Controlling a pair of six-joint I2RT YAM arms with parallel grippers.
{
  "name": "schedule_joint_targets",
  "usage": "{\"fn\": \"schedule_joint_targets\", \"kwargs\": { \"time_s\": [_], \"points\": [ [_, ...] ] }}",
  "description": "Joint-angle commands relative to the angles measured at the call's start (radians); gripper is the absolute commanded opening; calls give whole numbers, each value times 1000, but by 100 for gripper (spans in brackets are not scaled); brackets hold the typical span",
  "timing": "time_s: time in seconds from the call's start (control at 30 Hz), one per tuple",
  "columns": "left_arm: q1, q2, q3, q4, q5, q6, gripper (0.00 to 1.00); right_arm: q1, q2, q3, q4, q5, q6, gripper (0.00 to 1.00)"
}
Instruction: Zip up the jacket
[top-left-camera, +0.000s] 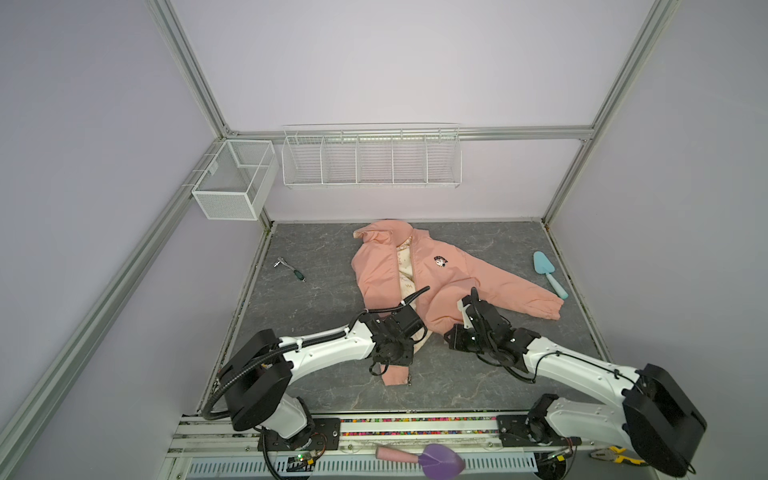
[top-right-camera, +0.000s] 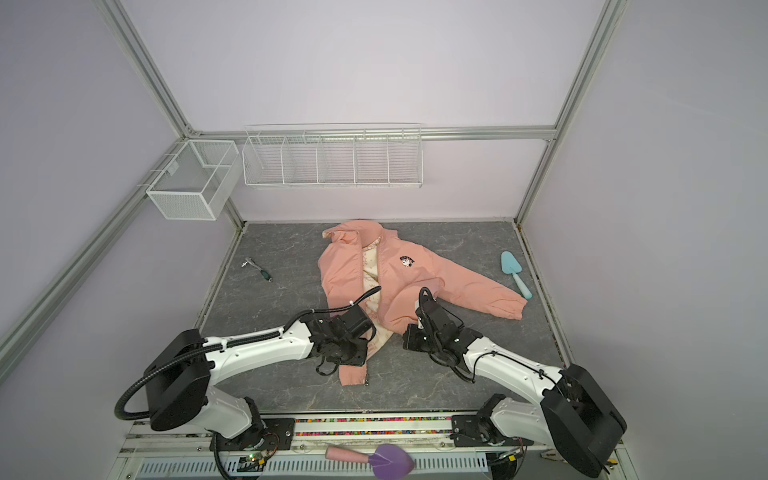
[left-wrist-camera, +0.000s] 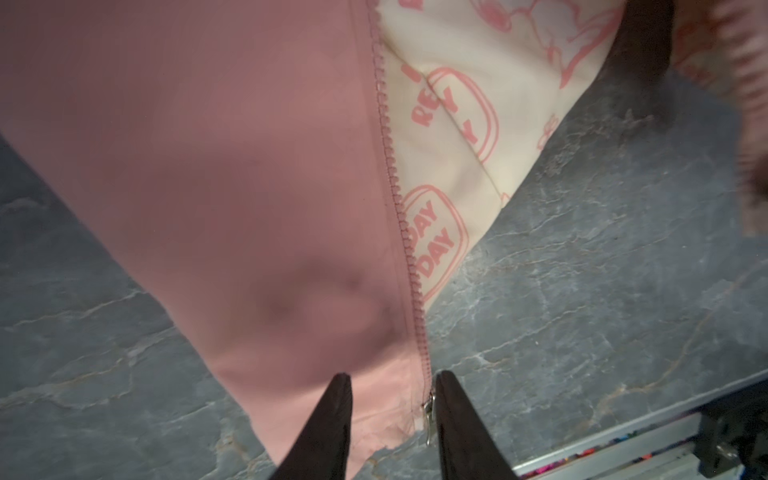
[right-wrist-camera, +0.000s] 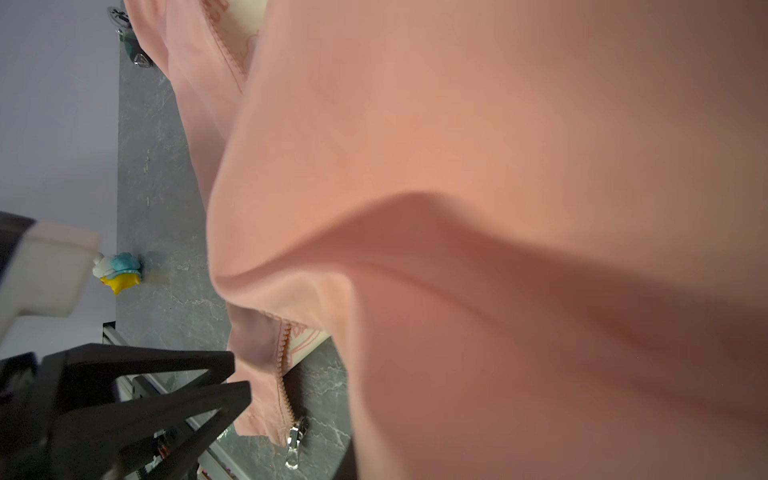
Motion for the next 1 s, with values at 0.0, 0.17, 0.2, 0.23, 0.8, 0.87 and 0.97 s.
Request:
{"fn": "schedule_joint_targets", "kwargs": {
  "time_s": [0.0, 0.17, 0.2, 0.23, 0.8, 0.87, 0.97],
  "points": [
    [-25, 60, 58, -49, -42, 12, 35, -11, -46, -32, -50, 28, -13, 6],
    [-42, 109, 89, -30, -17, 8, 35, -25, -90, -52, -62, 25, -15, 6],
    [-42, 115, 93, -32, -17, 7, 35, -29, -96, -56, -63, 23, -15, 6],
    [-43, 124, 94, -34, -17, 6, 35, -31, -103, -62, -63, 21, -14, 6],
    [-33, 90, 18, -103, -110, -30, 0, -73, -140, -84, -35, -33, -11, 6],
    [-25, 64, 10, -119, -132, -29, 0, -70, -132, -81, -24, -46, -8, 6],
    [12, -6, -12, -137, -152, -13, 0, -65, -112, -80, 5, -67, 0, 6]
  ]
}}
